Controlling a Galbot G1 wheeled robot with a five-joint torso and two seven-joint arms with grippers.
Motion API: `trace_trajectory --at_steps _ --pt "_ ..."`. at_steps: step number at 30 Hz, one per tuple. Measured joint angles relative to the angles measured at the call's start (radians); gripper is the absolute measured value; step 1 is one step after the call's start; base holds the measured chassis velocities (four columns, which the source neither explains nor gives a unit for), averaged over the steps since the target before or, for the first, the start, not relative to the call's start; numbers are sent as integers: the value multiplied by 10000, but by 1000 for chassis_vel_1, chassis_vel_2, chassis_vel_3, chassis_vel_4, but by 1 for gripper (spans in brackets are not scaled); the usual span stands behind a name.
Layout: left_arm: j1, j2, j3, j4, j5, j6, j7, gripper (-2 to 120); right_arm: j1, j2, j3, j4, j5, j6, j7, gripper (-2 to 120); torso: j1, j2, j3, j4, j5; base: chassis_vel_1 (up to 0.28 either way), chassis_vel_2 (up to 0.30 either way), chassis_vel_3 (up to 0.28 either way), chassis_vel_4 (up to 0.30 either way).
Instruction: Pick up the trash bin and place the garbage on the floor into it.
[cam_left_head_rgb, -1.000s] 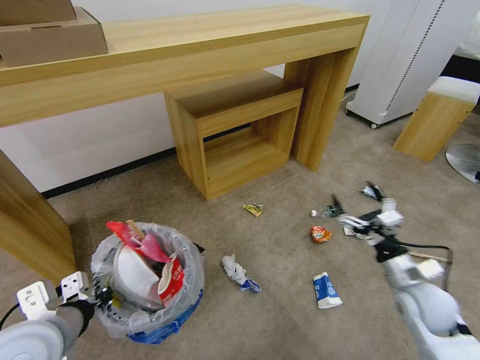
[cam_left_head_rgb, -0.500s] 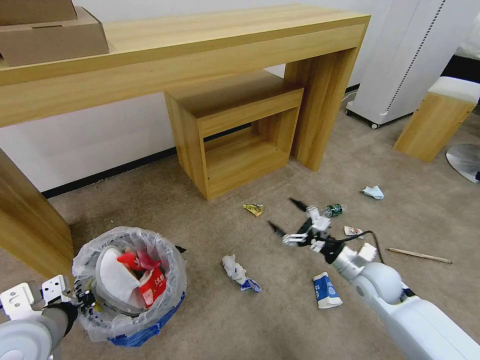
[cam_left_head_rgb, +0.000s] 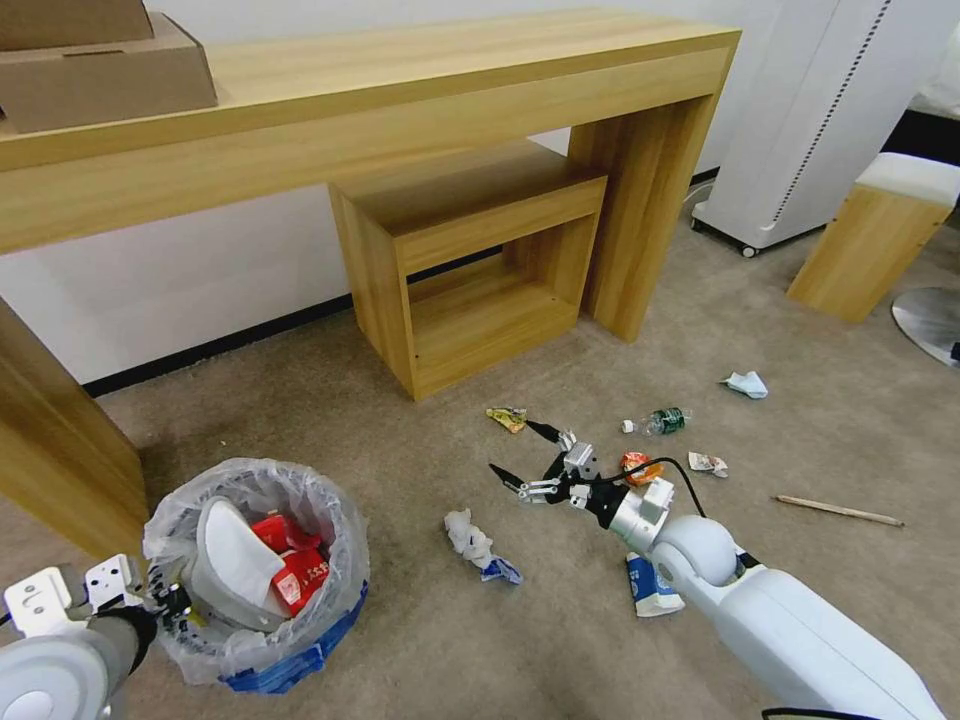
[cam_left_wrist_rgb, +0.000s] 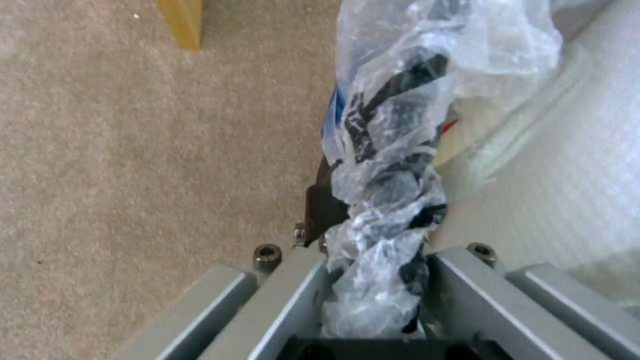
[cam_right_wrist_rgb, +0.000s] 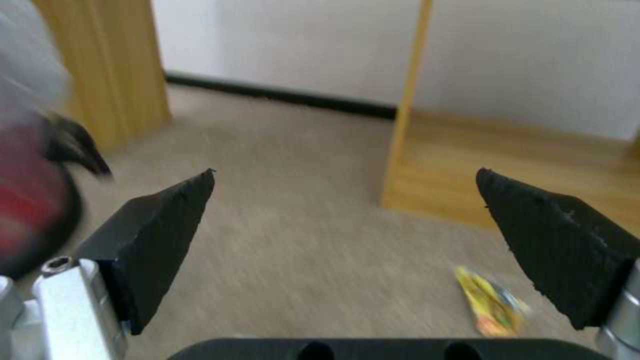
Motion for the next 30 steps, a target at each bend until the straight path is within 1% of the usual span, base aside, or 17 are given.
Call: trace_trajectory --at_steps 2,6,8,9,12,14,15,16,17,19,21,23,24,25,28,29,30 --pt "5 103 -53 -41 -212 8 -88 0 151 9 -87 -216 -138 -59 17 100 0 1 0 0 -1 0 0 0 0" --pt "97 369 -252 -149 -559 10 -201 0 524 1 -417 -644 -511 -478 151 100 0 1 0 0 -1 0 0 0 0" --pt "187 503 -388 -261 -762 11 -221 0 784 45 -805 -871 -625 -1013 687 100 0 0 0 0 1 0 0 0 0" --pt "187 503 -388 -261 -762 11 -221 0 784 45 -805 -871 -625 -1013 687 100 0 0 0 0 1 0 0 0 0" --pt "230 581 -458 -308 -868 11 -243 0 1227 378 -1189 -1243 -384 -1865 1221 100 1 0 0 1 -1 0 0 0 0" --pt "231 575 -458 -308 -878 11 -245 0 1309 464 -1294 -1279 -235 -2037 1319 100 0 1 0 2 0 0 0 0 0" --pt "230 563 -454 -315 -894 11 -245 0 1371 534 -1408 -1282 -99 -2377 1463 100 0 2 -1 3 0 0 0 0 0" --pt "230 558 -440 -325 -904 11 -246 0 1464 627 -1582 -1301 49 -2919 1662 100 1 3 0 2 -2 0 0 0 0" --pt "230 558 -440 -325 -904 11 -246 0 1464 627 -1582 -1301 49 -2919 1662 100 1 3 0 2 -2 0 0 0 0" --pt "230 575 -423 -328 -922 12 -246 0 1667 856 -1943 -1489 195 -3460 2118 100 0 3 -1 1 -1 0 0 0 0" --pt "229 586 -418 -329 -927 13 -246 0 1735 972 -2073 -1583 308 -3631 2272 100 0 3 -1 0 -2 0 0 0 0" --pt "236 588 -400 -329 -929 13 -248 0 1851 1365 -2326 -1714 769 -4153 2935 100 1 3 -1 1 0 0 0 0 0" --pt "236 588 -393 -329 -927 13 -248 0 1879 1468 -2367 -1745 895 -4302 3064 100 0 3 -1 2 0 0 0 0 0" --pt "236 588 -393 -329 -927 13 -248 0 1879 1468 -2367 -1745 895 -4302 3064 100 0 3 -1 2 0 0 0 0 0" --pt "218 543 -337 -269 -890 13 -249 0 2027 2176 -2672 -2257 1016 -4501 3261 100 1 3 -1 1 -2 0 0 0 0" --pt "218 543 -337 -269 -890 13 -249 0 2027 2176 -2672 -2257 1016 -4501 3261 100 1 3 -1 1 -2 0 0 0 0" --pt "210 519 -313 -243 -872 13 -249 0 2044 2387 -2750 -2391 1021 -4594 3342 100 1 3 0 2 -2 0 0 0 0"
